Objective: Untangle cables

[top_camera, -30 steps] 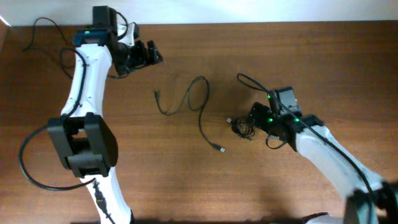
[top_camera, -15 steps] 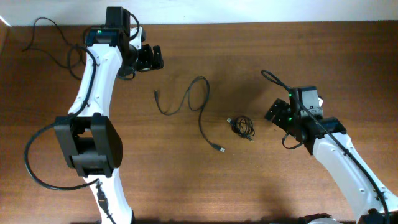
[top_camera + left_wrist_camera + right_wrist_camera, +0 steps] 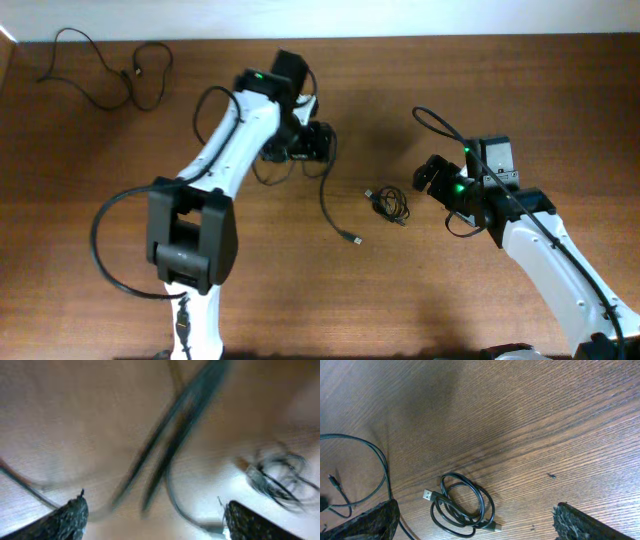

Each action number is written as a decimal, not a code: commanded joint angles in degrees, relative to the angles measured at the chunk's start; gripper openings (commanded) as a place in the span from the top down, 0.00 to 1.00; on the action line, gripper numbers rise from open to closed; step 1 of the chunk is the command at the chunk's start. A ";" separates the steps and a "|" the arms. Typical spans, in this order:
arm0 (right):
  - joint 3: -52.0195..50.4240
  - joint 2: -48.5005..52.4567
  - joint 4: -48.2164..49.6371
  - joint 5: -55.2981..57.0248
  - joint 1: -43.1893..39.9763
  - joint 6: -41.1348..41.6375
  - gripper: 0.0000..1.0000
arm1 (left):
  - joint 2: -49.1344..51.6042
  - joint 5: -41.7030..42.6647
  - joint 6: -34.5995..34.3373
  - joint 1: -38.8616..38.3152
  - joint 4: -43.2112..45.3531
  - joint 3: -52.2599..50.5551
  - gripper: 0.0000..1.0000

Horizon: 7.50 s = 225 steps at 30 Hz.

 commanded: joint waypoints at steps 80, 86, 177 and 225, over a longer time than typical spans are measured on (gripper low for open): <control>0.39 8.22 10.67 -33.42 -0.26 -26.38 0.02 | 4.13 -13.68 -7.32 5.25 17.99 -6.91 1.00; 0.39 8.22 10.67 -32.79 -0.26 -26.32 0.02 | -6.62 -3.21 -3.15 4.74 15.39 -6.64 1.00; 0.39 8.26 11.69 -20.15 6.38 -8.50 0.60 | -23.37 44.72 15.96 8.35 -10.14 4.24 1.00; 1.03 8.35 38.27 -31.80 12.17 -1.25 0.39 | -24.68 32.54 17.38 13.35 -21.27 4.22 1.00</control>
